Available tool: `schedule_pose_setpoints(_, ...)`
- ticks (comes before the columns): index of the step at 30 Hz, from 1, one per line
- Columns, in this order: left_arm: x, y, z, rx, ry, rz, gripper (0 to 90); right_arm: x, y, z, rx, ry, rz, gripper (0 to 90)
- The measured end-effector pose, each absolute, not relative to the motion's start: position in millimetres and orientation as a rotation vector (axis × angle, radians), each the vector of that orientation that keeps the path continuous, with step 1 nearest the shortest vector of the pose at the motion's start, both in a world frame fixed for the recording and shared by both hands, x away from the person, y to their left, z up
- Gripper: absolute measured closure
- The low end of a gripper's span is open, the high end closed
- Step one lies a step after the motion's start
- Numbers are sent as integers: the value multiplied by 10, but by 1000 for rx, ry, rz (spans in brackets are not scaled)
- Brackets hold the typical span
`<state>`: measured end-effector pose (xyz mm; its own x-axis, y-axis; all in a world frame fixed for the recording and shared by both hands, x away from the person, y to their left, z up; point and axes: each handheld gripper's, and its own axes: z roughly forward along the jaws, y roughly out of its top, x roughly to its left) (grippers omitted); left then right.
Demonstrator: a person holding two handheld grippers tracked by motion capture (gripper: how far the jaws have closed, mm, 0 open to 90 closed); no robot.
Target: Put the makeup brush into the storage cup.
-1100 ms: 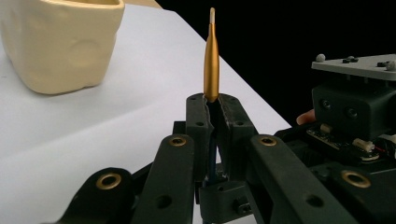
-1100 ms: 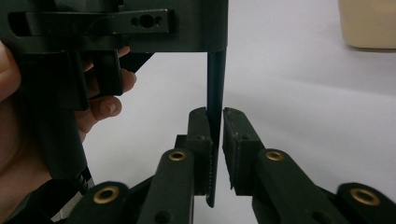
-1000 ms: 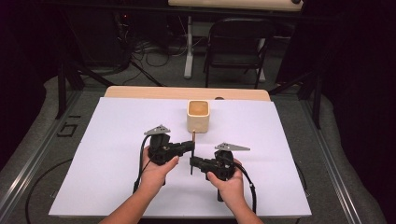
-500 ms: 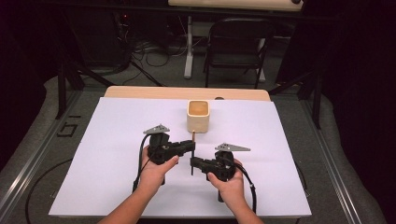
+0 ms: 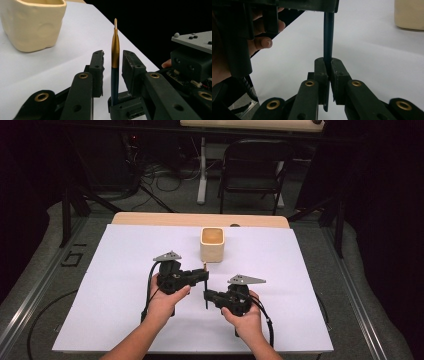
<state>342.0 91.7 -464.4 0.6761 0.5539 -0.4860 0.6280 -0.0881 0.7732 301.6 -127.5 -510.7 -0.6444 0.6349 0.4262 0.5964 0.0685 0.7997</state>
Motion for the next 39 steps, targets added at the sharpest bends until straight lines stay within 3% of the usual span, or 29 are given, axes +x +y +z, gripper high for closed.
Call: schedule_pose_setpoints(39,3445,918,-4611,1781,966,-112,827,2984,-1224,-5114,1241,2330,1632,845)
